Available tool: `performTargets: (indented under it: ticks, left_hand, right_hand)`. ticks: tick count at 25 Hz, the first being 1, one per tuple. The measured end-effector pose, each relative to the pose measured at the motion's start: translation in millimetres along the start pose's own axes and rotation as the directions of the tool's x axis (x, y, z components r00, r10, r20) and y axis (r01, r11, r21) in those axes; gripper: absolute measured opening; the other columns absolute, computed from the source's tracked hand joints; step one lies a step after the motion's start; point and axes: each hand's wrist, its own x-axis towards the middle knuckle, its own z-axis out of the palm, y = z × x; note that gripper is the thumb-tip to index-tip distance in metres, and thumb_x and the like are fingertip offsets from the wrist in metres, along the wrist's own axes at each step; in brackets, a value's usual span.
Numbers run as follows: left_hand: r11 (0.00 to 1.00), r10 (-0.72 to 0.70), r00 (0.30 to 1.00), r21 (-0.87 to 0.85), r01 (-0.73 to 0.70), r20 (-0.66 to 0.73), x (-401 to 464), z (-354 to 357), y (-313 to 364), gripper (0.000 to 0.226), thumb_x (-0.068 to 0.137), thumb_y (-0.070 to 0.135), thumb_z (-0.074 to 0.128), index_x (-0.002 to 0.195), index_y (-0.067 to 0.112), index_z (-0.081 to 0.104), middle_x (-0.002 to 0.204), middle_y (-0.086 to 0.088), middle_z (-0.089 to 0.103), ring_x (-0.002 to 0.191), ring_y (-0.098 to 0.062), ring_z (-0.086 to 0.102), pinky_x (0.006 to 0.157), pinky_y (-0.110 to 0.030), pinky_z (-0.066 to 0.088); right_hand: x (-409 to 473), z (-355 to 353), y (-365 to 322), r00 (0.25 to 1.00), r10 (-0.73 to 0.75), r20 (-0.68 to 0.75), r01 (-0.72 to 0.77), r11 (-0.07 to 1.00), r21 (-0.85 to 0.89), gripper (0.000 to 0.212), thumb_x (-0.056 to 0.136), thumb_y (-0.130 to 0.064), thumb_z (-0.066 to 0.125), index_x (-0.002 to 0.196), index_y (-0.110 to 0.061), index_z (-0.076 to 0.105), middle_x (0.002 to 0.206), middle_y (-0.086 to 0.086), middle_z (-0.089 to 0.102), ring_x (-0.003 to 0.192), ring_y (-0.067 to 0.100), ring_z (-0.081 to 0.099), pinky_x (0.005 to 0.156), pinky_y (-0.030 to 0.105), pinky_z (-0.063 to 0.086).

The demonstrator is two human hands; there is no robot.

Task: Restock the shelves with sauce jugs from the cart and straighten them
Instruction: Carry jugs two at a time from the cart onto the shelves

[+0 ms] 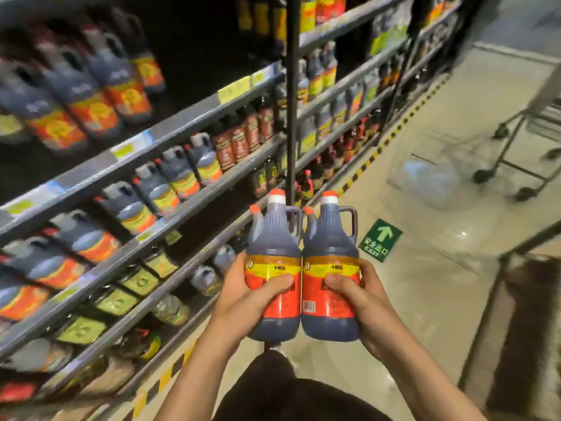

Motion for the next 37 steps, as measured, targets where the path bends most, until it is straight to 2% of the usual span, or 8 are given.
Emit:
performTargets:
  ticks: [4,7,10,15,21,25,30,37]
  left_hand:
    - [0.999,-0.028,0.994,0.032,0.025,0.105,58,27,11,0.077,0.052,0.043,0.087,0.123,0.026,0.061,0.106,-0.003,0.077,0.096,-0.022,0.075,0.080,-0.041,0.060]
    - [0.999,-0.029,0.982,0.030,0.024,0.188,121,48,23,0.081,0.051,0.044,0.087,0.125,0.023,0.060,0.106,-0.005,0.077,0.094,-0.023,0.076,0.072,-0.033,0.060]
    - [1.000,-0.017,0.952,0.013,0.014,0.305,194,68,42,0.079,0.055,0.044,0.086,0.127,0.026,0.058,0.107,-0.006,0.077,0.094,-0.026,0.076,0.071,-0.033,0.060]
    - [0.999,0.033,0.923,0.001,-0.036,0.384,294,107,76,0.069,0.058,0.034,0.086,0.122,0.025,0.061,0.099,-0.001,0.078,0.088,-0.020,0.076,0.067,-0.026,0.058]
    - [0.998,0.065,0.883,-0.021,-0.062,0.465,366,147,107,0.075,0.057,0.037,0.086,0.126,0.021,0.060,0.107,-0.007,0.077,0.096,-0.026,0.075,0.074,-0.034,0.059]
    - [0.995,0.101,0.906,-0.020,-0.102,0.411,410,179,118,0.074,0.057,0.034,0.086,0.125,0.018,0.060,0.107,-0.009,0.077,0.096,-0.027,0.075,0.074,-0.033,0.059]
    - [0.994,0.101,0.945,0.002,-0.107,0.312,473,232,134,0.074,0.056,0.036,0.085,0.123,0.021,0.060,0.106,-0.004,0.077,0.095,-0.023,0.075,0.074,-0.029,0.058]
    - [0.985,0.172,0.984,0.003,-0.172,0.036,556,337,163,0.079,0.049,0.036,0.086,0.122,0.017,0.061,0.103,-0.007,0.078,0.088,-0.022,0.076,0.069,-0.028,0.059]
  right_hand:
    - [39,-22,-18,0.996,0.024,-0.090,-0.018,0.998,0.061,0.072,0.061,-0.031,0.083,0.125,-0.024,0.050,0.112,0.008,0.072,0.089,0.027,0.077,0.070,0.041,0.061]
    - [83,-32,-41,0.990,0.017,-0.140,-0.009,0.998,0.063,0.082,0.057,-0.036,0.088,0.127,-0.023,0.048,0.114,0.009,0.072,0.093,0.028,0.076,0.073,0.042,0.062]
    - [138,-37,-71,0.976,-0.021,-0.217,0.030,0.999,0.040,0.090,0.046,-0.038,0.089,0.125,-0.016,0.050,0.107,0.011,0.075,0.092,0.029,0.076,0.070,0.038,0.061]
    - [212,-49,-124,0.948,-0.083,-0.307,0.102,0.994,0.047,0.070,0.062,-0.026,0.080,0.125,-0.018,0.052,0.111,0.012,0.072,0.090,0.026,0.076,0.067,0.035,0.061]
    - [270,-66,-159,0.905,-0.156,-0.396,0.188,0.981,0.043,0.083,0.045,-0.040,0.085,0.118,-0.016,0.055,0.102,0.010,0.076,0.090,0.027,0.075,0.067,0.035,0.062]
    - [325,-91,-179,0.913,-0.174,-0.369,0.212,0.975,0.065,0.082,0.046,-0.040,0.084,0.118,-0.015,0.055,0.096,0.007,0.077,0.084,0.024,0.076,0.063,0.031,0.059]
    - [415,-139,-213,0.944,-0.179,-0.278,0.195,0.980,0.030,0.084,0.045,-0.043,0.085,0.121,-0.022,0.054,0.097,0.001,0.078,0.088,0.024,0.076,0.068,0.032,0.060]
    - [545,-224,-292,0.977,-0.209,-0.041,0.209,0.978,-0.003,0.083,0.051,-0.041,0.086,0.124,-0.020,0.052,0.099,0.004,0.078,0.088,0.020,0.076,0.069,0.030,0.058]
